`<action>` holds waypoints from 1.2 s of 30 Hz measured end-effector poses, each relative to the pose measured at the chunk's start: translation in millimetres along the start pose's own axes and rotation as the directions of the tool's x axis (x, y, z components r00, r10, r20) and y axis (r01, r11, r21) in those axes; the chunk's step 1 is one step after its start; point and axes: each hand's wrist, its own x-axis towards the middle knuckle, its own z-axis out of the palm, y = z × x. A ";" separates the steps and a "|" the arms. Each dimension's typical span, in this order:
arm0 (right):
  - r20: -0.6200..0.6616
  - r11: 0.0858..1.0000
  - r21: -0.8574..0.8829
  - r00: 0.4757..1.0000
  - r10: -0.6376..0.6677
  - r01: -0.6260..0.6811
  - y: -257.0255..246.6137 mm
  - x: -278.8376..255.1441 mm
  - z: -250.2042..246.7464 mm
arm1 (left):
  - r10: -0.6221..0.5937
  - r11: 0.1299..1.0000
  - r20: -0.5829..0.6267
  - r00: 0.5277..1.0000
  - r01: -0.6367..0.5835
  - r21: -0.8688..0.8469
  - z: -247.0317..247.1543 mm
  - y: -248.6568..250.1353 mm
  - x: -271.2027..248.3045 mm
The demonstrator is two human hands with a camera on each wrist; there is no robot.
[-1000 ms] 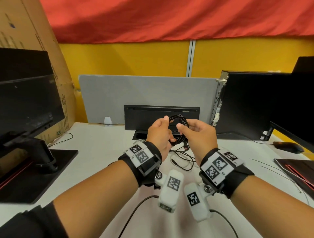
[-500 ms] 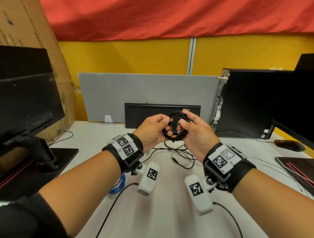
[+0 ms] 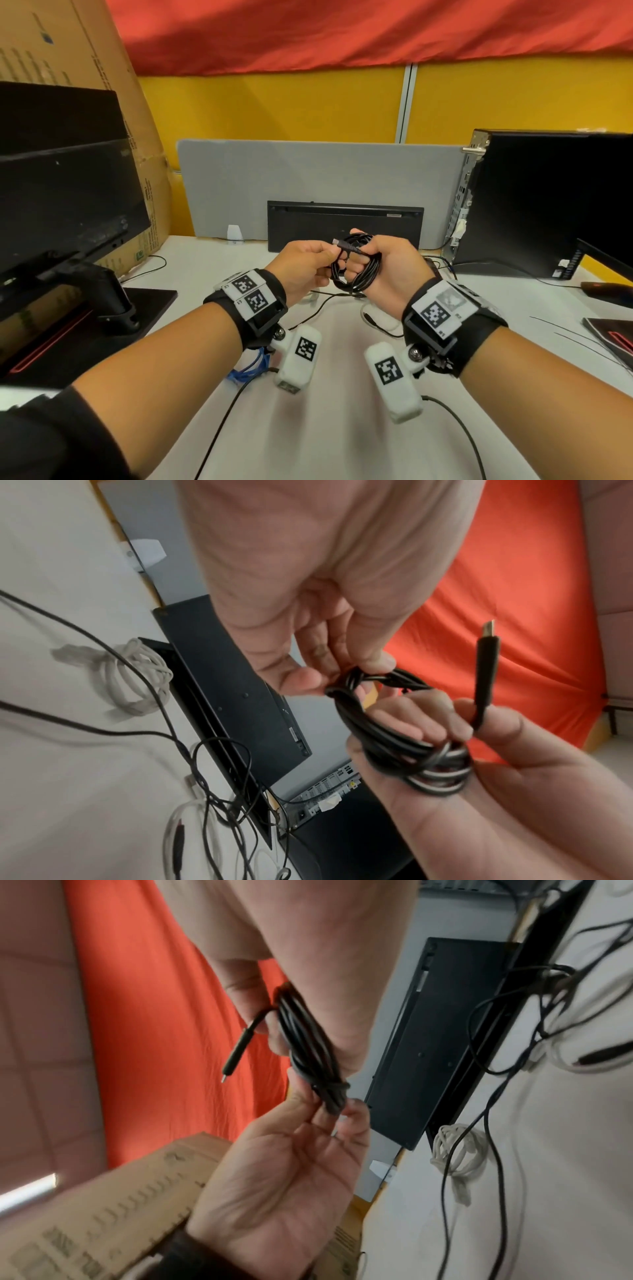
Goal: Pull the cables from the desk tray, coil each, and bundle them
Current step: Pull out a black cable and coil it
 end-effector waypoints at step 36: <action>-0.353 0.259 -0.852 0.864 0.359 -0.456 113.3 33.9 8.2 | -0.427 0.540 -0.219 0.877 0.442 0.716 -90.2 -46.7 -49.4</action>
